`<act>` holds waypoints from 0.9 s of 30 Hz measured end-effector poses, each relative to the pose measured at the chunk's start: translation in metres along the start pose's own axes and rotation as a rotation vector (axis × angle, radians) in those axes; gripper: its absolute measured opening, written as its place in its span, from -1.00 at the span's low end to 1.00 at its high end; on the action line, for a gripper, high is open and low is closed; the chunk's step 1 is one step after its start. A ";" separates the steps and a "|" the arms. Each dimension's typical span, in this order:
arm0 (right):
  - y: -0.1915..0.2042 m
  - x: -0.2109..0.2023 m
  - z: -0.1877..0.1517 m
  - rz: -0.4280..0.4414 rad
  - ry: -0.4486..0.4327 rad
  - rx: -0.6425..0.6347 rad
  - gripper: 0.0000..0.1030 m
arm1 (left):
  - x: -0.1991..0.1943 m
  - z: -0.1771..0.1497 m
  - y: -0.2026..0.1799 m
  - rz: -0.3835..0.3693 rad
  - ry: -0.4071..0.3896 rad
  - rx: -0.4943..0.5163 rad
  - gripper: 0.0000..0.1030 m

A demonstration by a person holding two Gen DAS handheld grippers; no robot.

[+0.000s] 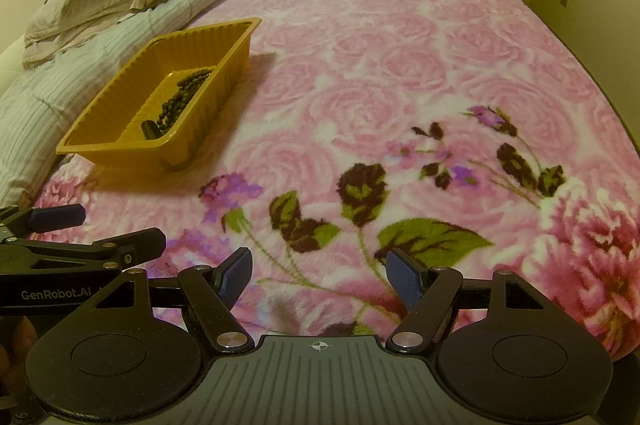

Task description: Organize jewelry

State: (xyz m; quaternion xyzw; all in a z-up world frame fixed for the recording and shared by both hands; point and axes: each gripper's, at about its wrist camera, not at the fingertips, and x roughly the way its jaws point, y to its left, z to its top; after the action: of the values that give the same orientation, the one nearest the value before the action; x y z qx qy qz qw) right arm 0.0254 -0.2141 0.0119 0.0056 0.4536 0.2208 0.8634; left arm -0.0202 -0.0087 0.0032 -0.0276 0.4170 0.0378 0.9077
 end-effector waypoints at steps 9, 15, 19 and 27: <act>0.001 0.001 -0.001 0.000 0.002 0.000 0.43 | 0.000 -0.001 0.000 0.001 -0.004 0.003 0.99; 0.001 0.001 -0.001 0.000 0.003 0.000 0.43 | 0.000 -0.001 0.000 0.001 -0.003 0.003 0.99; 0.001 0.001 -0.001 0.000 0.002 0.001 0.43 | 0.000 -0.001 0.000 0.001 -0.003 0.004 0.99; 0.002 0.001 -0.001 0.000 0.002 0.001 0.43 | 0.000 -0.001 0.000 0.001 -0.003 0.003 0.99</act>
State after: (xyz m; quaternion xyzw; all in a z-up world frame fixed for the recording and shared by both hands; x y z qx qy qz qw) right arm 0.0243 -0.2124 0.0105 0.0059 0.4548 0.2208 0.8628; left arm -0.0206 -0.0087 0.0023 -0.0257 0.4156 0.0378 0.9084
